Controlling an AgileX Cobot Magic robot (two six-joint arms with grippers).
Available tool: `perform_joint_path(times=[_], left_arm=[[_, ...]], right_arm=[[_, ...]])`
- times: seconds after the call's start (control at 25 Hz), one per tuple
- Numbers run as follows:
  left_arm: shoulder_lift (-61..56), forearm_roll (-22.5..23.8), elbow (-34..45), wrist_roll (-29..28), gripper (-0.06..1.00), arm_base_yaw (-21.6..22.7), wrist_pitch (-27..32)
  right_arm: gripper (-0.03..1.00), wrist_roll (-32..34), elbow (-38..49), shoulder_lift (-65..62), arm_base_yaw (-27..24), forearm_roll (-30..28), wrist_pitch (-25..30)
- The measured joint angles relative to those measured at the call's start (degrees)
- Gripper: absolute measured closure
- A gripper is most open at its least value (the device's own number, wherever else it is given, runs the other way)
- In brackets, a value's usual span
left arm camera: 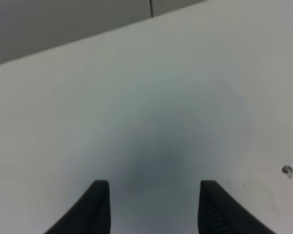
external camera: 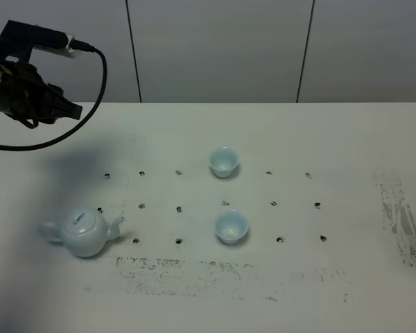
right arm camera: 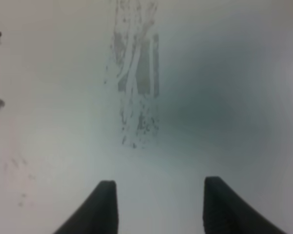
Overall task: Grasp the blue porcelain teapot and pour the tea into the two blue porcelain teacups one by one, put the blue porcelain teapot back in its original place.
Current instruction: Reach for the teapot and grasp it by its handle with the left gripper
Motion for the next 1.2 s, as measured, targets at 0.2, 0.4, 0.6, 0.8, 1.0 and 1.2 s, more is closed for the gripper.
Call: perform_joint_path(times=[0.2,0.4,0.6,0.8,1.0,1.2], left_arm=[[-2.4,0.0,0.2,2.3,0.48,-2.5,2.1],[-4.0,0.0,0.4,2.8,0.48,-2.8,2.9],[-4.3,0.0,0.4,3.1,0.48,-2.8,2.9],[-4.3,0.0,0.4,3.1,0.48,-2.8,3.0],[-4.3,0.0,0.4,3.1,0.48,-2.8,3.0],[-4.3,0.0,0.4,3.1,0.48,-2.8,3.0]], right_arm=[[0.56,0.5,8.6,-15.5,0.0,1.5,-0.9],[0.56,1.6,14.2,-32.1,0.0,2.0,0.7],[0.56,2.5,18.4,-49.0,0.0,2.7,2.8],[0.56,3.2,21.9,-60.3,0.0,2.8,4.8],[0.56,3.3,24.9,-66.0,0.0,2.9,6.1],[0.56,2.5,29.2,-69.7,0.0,3.5,7.7]])
